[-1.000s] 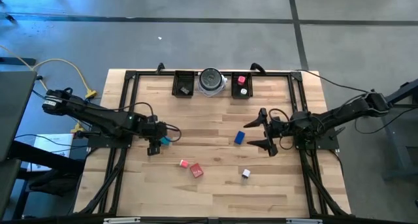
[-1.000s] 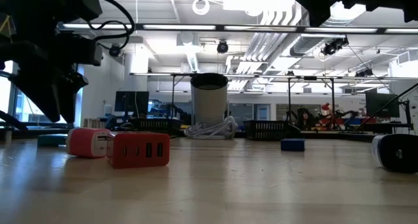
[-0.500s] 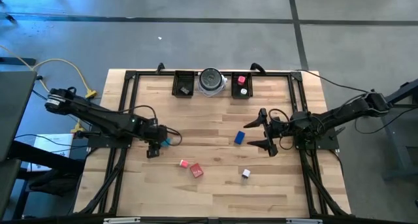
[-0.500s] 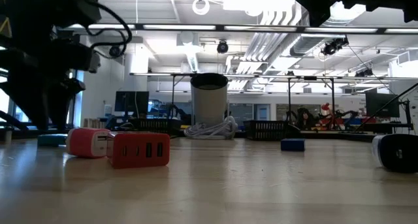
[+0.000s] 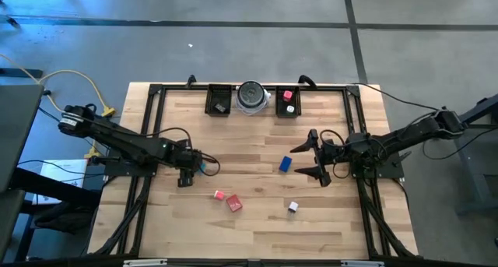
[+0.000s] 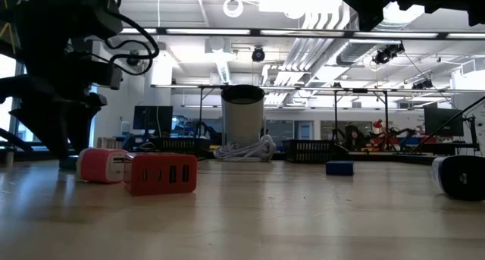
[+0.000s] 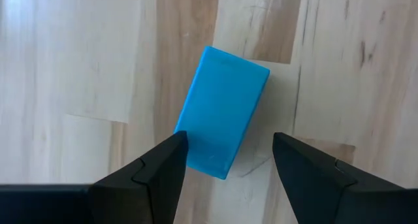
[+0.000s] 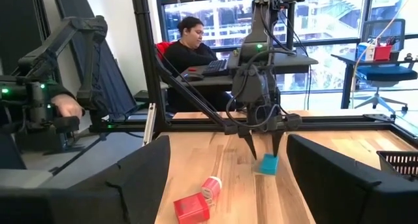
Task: Pick & Place Office items
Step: Put the light blue timer into the left black basket
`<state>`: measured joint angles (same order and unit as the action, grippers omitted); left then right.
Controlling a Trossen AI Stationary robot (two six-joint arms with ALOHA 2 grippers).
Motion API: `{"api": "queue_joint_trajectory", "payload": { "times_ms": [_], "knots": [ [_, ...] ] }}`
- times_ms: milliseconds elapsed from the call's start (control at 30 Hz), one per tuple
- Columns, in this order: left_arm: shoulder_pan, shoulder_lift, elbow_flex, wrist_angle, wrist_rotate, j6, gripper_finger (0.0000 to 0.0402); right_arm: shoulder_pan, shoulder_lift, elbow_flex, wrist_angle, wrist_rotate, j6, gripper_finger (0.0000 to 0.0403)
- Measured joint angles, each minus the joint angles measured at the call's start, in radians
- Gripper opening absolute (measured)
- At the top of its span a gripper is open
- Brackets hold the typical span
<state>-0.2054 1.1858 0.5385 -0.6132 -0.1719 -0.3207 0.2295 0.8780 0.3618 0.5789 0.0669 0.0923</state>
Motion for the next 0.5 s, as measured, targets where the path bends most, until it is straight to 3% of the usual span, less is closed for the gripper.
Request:
{"api": "queue_joint_trajectory", "payload": {
  "times_ms": [500],
  "knots": [
    [0.000,0.003,0.120,-0.078,-0.055,0.057,0.0220,0.000,0.000,0.000,-0.029,-0.026,0.020,0.0294]
  ]
}}
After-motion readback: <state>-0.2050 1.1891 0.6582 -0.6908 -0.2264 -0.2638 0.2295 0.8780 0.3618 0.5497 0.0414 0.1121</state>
